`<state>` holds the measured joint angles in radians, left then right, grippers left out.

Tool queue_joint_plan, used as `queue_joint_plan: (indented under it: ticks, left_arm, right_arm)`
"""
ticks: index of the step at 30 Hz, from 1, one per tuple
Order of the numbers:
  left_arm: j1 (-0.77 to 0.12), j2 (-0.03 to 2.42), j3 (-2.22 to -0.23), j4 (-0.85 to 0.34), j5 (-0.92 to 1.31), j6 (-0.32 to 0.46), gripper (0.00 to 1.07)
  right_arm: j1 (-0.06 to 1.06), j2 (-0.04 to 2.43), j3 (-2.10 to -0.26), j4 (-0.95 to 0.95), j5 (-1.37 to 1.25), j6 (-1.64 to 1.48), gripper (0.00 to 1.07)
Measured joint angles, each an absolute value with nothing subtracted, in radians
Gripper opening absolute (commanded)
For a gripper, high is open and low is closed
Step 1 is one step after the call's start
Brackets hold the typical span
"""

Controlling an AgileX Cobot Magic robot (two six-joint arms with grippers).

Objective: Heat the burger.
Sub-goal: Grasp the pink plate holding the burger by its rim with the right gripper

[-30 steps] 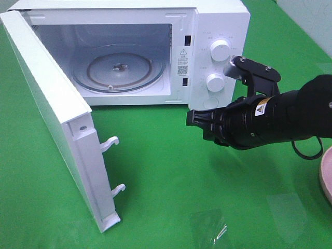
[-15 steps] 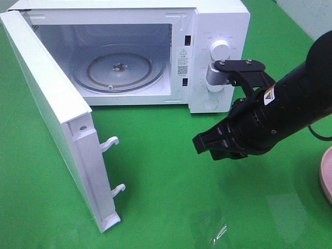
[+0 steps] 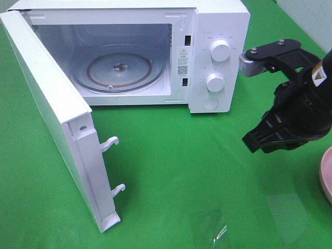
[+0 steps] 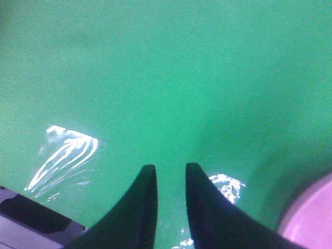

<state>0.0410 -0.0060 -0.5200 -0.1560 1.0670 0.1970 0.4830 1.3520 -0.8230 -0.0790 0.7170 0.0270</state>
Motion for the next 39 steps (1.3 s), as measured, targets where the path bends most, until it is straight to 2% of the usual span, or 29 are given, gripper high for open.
queue_joint_plan:
  ticks: [7, 9, 13, 20, 22, 23, 24, 25, 26, 27, 28, 29, 30, 34, 39]
  left_arm:
    - [0.041, -0.006, -0.520, -0.156, 1.067, 0.197, 0.98]
    - [0.041, -0.006, -0.520, -0.156, 1.067, 0.197, 0.98]
    - [0.041, -0.006, -0.520, -0.156, 1.067, 0.197, 0.98]
    - [0.041, -0.006, -0.520, -0.156, 1.067, 0.197, 0.98]
    - [0.041, -0.006, -0.520, -0.156, 1.067, 0.197, 0.98]
    - [0.041, -0.006, -0.520, -0.156, 1.067, 0.197, 0.98]
    - [0.041, -0.006, -0.520, -0.156, 1.067, 0.197, 0.98]
    - [0.041, -0.006, -0.520, -0.156, 1.067, 0.197, 0.98]
    - [0.041, -0.006, -0.520, -0.156, 1.067, 0.197, 0.98]
    - [0.041, -0.006, -0.520, -0.156, 1.067, 0.197, 0.98]
    - [0.041, -0.006, -0.520, -0.156, 1.067, 0.197, 0.98]
    - [0.041, -0.006, -0.520, -0.156, 1.067, 0.197, 0.98]
    - [0.041, -0.006, -0.520, -0.156, 1.067, 0.197, 0.98]
    - [0.041, -0.006, -0.520, -0.156, 1.067, 0.197, 0.98]
    - [0.041, -0.006, -0.520, -0.156, 1.067, 0.197, 0.98]
  right_arm:
    - [0.371, 1.331, -0.823, -0.090, 0.746, 0.027, 0.25]
    - [0.301, 1.331, -0.823, -0.090, 0.756, 0.027, 0.26]
    - [0.232, 1.331, -0.823, -0.090, 0.765, 0.027, 0.26]
    - [0.161, 1.331, -0.823, -0.108, 0.797, 0.021, 0.30]
    - [0.127, 1.331, -0.823, -0.127, 0.807, 0.000, 0.43]
    - [0.127, 1.331, -0.823, -0.127, 0.807, 0.000, 0.43]
    - [0.122, 1.331, -0.823, -0.140, 0.808, 0.000, 0.55]
    - [0.122, 1.331, -0.823, -0.140, 0.808, 0.000, 0.55]
    - [0.122, 1.331, -0.823, -0.147, 0.807, 0.000, 0.68]
    - [0.122, 1.331, -0.823, -0.147, 0.807, 0.000, 0.68]
    - [0.119, 1.331, -0.823, -0.149, 0.807, 0.000, 0.80]
    - [0.119, 1.331, -0.823, -0.149, 0.807, 0.000, 0.80]
    - [0.118, 1.331, -0.823, -0.151, 0.807, 0.000, 0.88]
    - [0.118, 1.331, -0.823, -0.154, 0.807, 0.000, 0.91]
    - [0.118, 1.334, -0.794, -0.168, 0.793, -0.011, 0.89]
